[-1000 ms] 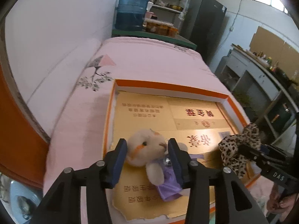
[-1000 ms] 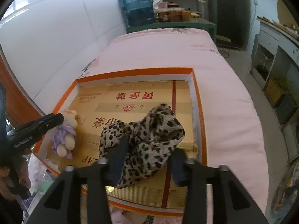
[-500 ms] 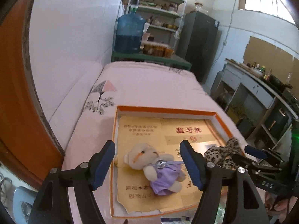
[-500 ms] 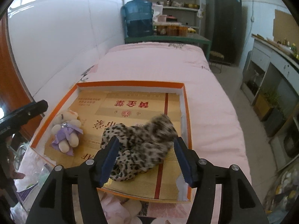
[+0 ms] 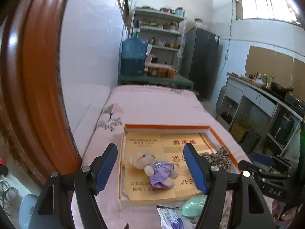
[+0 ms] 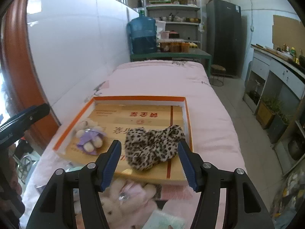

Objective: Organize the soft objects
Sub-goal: 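Withdraw both tools from the box back toward the remaining items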

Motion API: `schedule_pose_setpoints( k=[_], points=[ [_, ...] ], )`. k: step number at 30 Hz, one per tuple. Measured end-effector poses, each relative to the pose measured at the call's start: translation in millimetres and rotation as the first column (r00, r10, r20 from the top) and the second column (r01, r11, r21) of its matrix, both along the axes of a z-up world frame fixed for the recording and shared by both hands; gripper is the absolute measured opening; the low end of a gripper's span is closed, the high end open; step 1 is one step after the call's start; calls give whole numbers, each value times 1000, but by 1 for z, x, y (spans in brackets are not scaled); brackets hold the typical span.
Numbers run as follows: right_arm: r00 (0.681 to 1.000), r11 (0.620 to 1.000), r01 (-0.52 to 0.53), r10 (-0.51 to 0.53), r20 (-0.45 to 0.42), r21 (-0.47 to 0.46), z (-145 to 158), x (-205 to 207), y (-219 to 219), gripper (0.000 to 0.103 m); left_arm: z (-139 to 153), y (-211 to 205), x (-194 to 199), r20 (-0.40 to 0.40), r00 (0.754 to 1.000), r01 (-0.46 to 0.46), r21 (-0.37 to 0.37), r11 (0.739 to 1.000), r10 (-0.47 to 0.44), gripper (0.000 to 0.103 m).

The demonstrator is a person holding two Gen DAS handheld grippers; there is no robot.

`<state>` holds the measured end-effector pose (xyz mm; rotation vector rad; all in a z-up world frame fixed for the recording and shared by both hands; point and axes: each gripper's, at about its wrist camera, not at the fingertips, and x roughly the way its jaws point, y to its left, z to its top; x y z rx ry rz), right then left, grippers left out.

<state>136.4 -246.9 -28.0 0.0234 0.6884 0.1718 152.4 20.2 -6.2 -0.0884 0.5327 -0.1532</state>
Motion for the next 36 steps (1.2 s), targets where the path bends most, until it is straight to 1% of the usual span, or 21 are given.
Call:
schedule_pose_setpoints(
  k=[3, 7, 15, 20, 25, 29, 33, 36],
  points=[
    [1000, 1000, 3, -3, 17, 17, 6, -19, 1, 63, 13, 0, -20, 53, 999, -9, -4, 1000, 9, 71],
    [999, 999, 11, -12, 32, 43, 13, -42, -1, 63, 25, -1, -43, 90, 996, -16, 8, 1000, 15, 71],
    [998, 998, 28, -31, 57, 53, 26, -80, -2, 63, 37, -3, -78, 108, 994, -8, 18, 1000, 6, 71],
    [997, 998, 25, -29, 72, 54, 32, -101, -1, 63, 38, -4, -95, 123, 992, 0, 25, 1000, -3, 71],
    [996, 998, 26, -31, 85, 64, 35, -121, 1, 63, 36, 1, -112, 128, 992, 10, 7, 1000, -11, 71],
    [995, 997, 32, -38, 95, 65, 36, -132, 2, 63, 34, 1, -123, 134, 991, -14, 27, 1000, 11, 71],
    [994, 997, 30, -37, 100, 66, 36, -141, 4, 63, 29, -1, -132, 126, 992, -15, 34, 999, 11, 71],
    [995, 998, 31, -37, 97, 61, 33, -144, 6, 63, 27, -4, -140, 135, 991, -25, 47, 999, 18, 71]
  ],
)
